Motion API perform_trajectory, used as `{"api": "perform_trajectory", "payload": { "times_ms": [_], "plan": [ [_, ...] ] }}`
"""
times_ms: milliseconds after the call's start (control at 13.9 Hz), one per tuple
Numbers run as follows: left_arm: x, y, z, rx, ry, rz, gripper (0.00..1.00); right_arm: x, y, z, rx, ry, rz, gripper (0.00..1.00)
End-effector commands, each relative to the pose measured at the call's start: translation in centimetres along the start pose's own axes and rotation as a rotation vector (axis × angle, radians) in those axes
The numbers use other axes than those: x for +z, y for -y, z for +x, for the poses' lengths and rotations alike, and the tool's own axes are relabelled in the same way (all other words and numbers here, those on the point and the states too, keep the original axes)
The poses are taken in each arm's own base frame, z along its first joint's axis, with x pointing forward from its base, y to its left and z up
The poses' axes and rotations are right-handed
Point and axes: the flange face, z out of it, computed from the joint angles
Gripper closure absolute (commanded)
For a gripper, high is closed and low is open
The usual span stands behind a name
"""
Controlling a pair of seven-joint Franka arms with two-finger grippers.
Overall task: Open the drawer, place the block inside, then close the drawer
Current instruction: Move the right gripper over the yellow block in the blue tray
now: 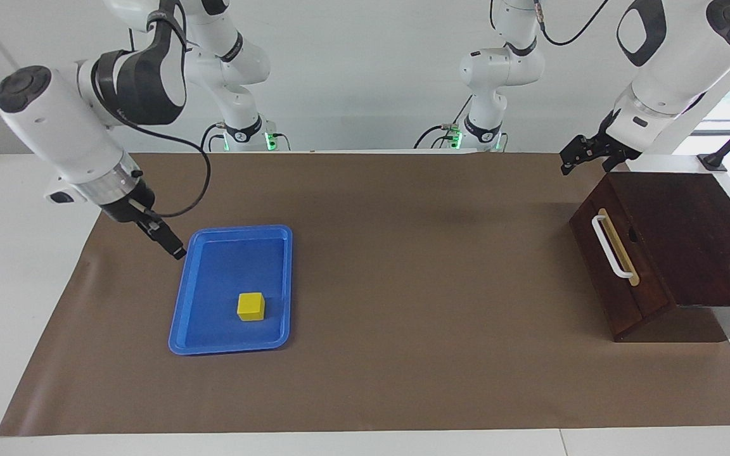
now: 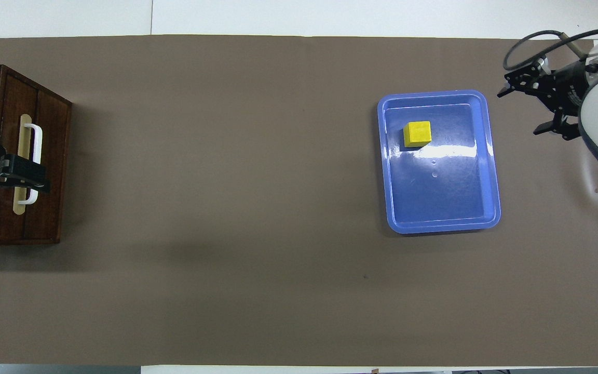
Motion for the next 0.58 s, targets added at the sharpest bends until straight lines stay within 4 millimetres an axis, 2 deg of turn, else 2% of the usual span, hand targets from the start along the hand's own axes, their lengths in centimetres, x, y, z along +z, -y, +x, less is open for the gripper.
{"api": "perform_trajectory", "payload": {
  "times_ms": [0, 216, 360, 504],
  "plan": [
    [-0.5, 0.3, -0.3, 0.001, -0.015, 0.007, 0.0, 1.9, 1.4, 1.1, 0.231, 0.058, 0.053, 0.0],
    [-0.5, 0.3, -0.3, -0.007, -0.015, 0.007, 0.0, 5.9, 1.5, 2.0, 0.457, 0.202, 0.063, 0.0],
    [-0.4, 0.2, -0.2, -0.071, -0.023, 0.009, 0.0, 8.2, 0.2, 4.0, 0.594, 0.324, 0.081, 0.0],
    [0.5, -0.2, 1.0, -0.055, -0.117, 0.059, 0.0, 10.5, -1.1, 5.0, 0.654, 0.392, 0.084, 0.0]
  ]
}}
